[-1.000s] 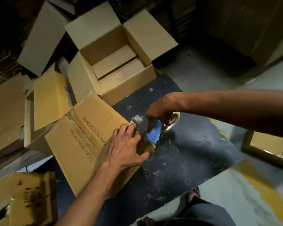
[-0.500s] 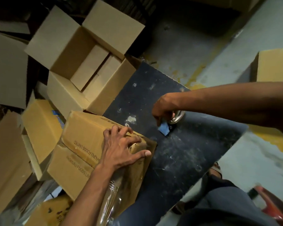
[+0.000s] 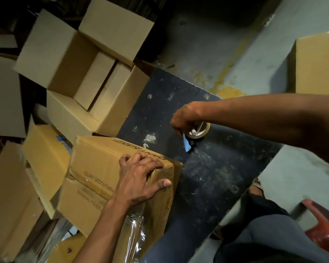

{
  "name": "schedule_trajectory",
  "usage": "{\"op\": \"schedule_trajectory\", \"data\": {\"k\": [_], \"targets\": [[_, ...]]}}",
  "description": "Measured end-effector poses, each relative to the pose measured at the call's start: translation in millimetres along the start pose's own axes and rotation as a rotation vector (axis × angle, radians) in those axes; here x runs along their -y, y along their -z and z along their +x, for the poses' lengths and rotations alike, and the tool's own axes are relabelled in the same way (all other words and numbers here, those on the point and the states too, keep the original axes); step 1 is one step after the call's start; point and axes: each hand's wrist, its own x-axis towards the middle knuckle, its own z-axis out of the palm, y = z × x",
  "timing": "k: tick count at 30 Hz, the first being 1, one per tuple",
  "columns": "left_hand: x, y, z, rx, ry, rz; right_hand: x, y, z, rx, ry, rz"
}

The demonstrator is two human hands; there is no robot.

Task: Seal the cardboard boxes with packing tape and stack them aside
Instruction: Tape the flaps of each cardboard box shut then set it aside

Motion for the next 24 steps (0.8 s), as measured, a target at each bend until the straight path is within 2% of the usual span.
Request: {"op": "schedule_trajectory", "data": {"k": [4, 7, 9, 11, 14, 17, 20, 22, 24], "targets": [[-6, 3, 16, 0.185, 0.059, 0.193, 4, 3, -6, -0.064, -0.035, -0.06], [-9, 7, 24, 0.226, 0.12, 0.159, 10, -1, -9, -0.133, -0.074, -0.13], [-7, 9, 21, 0.117, 0.223, 0.047, 16, -3, -14, -0.139, -0.082, -0.166], [-3, 11, 6, -0.095, 0.323, -0.05, 27, 0, -25, -0.171, -0.109, -0.183], [13, 11, -29, -0.302, 0.345, -0.081, 44, -2, -40, -0.349, -0.155, -0.133], [29, 9, -79, -0.425, 0.269, -0.156, 66, -23, -60, -0.656, -0.213, 0.07], [37, -4, -138, -0.529, 0.197, -0.212, 101, -70, -79, -0.989, -0.392, 0.533], [49, -21, -178, -0.529, 0.152, -0.221, 138, -107, -92, -1.067, -0.464, 0.77], [65, -40, -215, -0.447, 0.094, -0.272, 187, -149, -98, -1.008, -0.36, 0.832]]}}
